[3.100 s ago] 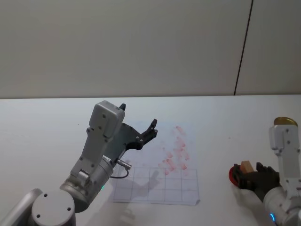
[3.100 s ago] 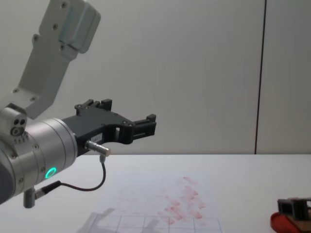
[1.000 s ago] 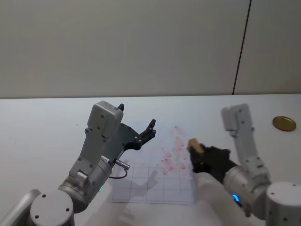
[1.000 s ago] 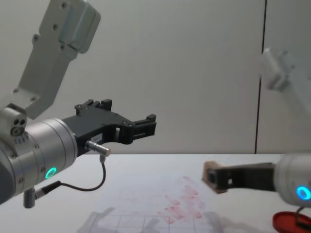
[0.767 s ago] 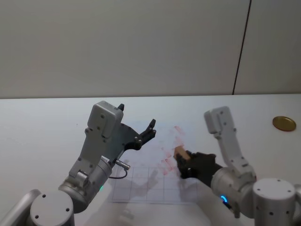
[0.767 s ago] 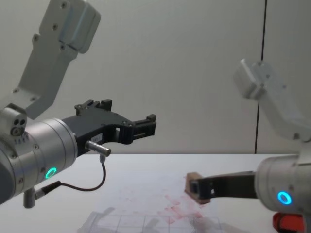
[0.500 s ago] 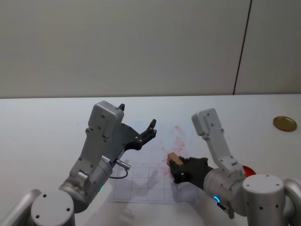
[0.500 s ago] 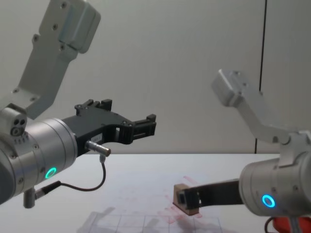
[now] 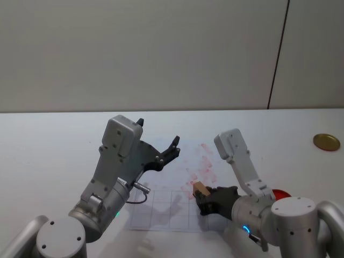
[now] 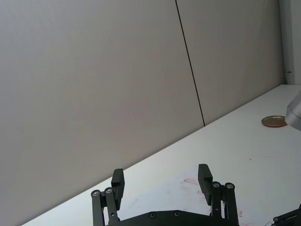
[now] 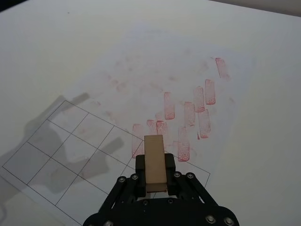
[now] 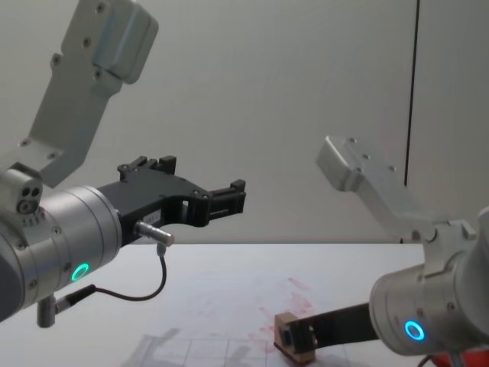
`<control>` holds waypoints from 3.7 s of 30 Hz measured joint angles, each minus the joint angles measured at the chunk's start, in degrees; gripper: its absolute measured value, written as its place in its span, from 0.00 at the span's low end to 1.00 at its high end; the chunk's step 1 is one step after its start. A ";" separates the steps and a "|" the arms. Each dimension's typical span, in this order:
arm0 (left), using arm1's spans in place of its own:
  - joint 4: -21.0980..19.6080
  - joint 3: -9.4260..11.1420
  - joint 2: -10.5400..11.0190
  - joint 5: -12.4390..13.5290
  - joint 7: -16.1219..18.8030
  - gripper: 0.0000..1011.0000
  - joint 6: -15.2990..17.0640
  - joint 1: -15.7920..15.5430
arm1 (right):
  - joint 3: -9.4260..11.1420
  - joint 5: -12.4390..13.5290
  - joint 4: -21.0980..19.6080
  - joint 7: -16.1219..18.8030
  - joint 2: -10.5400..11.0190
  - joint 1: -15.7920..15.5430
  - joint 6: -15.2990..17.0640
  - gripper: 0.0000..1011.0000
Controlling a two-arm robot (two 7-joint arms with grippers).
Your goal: Use the one hand to pick up the stamp and affix it onto the A4 paper.
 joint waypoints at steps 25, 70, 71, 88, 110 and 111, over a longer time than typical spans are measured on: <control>0.00 0.00 0.00 0.00 0.00 0.98 0.00 0.00 | 0.58 -0.36 1.48 1.64 0.48 -0.12 0.81 0.22; 0.00 0.00 0.00 0.00 0.00 0.98 0.00 0.00 | 7.33 2.90 -13.99 -12.06 6.10 -7.72 -8.46 0.22; 0.00 0.00 0.00 0.00 0.00 0.98 0.00 0.00 | 7.49 3.11 -14.23 -12.31 6.27 -8.08 -8.27 0.22; 0.00 0.00 0.00 0.00 0.00 0.98 0.00 0.00 | 8.94 6.05 -13.26 -13.32 7.34 -11.92 -6.90 0.22; 0.00 0.00 0.00 0.00 0.00 0.98 0.00 0.00 | 9.38 6.10 -8.50 -11.73 6.62 -11.45 -10.64 0.62; 0.00 0.00 0.00 0.00 0.00 0.98 0.00 0.00 | 9.38 5.96 -8.59 -11.69 6.62 -11.52 -10.96 0.64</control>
